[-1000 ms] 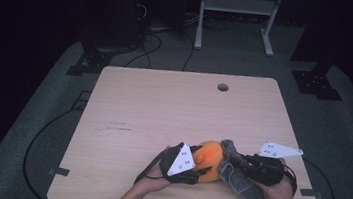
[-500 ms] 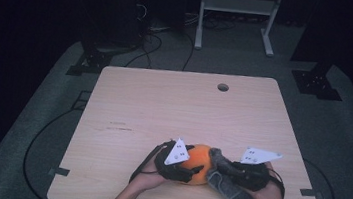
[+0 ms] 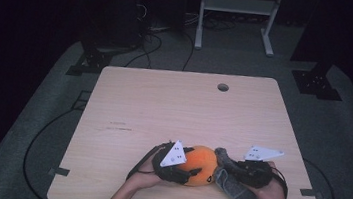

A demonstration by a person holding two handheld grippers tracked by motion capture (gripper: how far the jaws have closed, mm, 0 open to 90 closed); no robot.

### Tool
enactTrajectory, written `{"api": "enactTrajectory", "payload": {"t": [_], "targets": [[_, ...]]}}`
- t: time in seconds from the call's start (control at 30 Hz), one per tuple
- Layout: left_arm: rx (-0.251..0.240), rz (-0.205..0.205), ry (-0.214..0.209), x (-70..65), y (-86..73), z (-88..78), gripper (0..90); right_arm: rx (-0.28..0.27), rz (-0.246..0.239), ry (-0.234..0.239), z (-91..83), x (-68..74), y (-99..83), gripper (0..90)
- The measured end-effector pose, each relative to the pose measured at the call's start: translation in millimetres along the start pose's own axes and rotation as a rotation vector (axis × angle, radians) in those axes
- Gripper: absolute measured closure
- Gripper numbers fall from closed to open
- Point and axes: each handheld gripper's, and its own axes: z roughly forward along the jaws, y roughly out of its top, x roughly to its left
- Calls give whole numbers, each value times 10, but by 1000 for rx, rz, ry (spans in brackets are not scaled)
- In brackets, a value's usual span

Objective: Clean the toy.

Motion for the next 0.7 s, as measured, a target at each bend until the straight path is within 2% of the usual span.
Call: {"api": "enactTrajectory", "payload": {"t": [0.07,0.1,0.17,0.2,0.27,0.33,0.43,0.5,0.53,0.6,0.7], "targets": [[-1,3,-1,-5,-2,1,342,-31,1,1,-46,2,24,756],[-2,4,-4,-7,-2,3,342,-73,7,21,-83,23,69,756],[-3,11,-7,-15,0,11,342,-122,11,63,-104,56,131,756],[-3,10,-7,-17,2,13,340,-122,6,72,-83,71,150,755],[2,6,-13,-14,12,15,314,-79,-12,64,1,88,134,754],[16,-23,-2,4,46,2,230,-74,12,79,24,59,107,754],[63,-77,30,48,84,-16,116,-55,3,61,6,47,74,754],[85,-120,7,77,71,-15,125,-40,5,59,-3,36,46,754],[81,-118,-5,78,55,-18,167,-35,4,57,-6,32,37,754],[69,-79,4,53,48,-27,284,-34,4,55,-13,30,33,754],[10,37,29,8,70,-51,362,-57,-1,39,-73,68,76,755]]}}
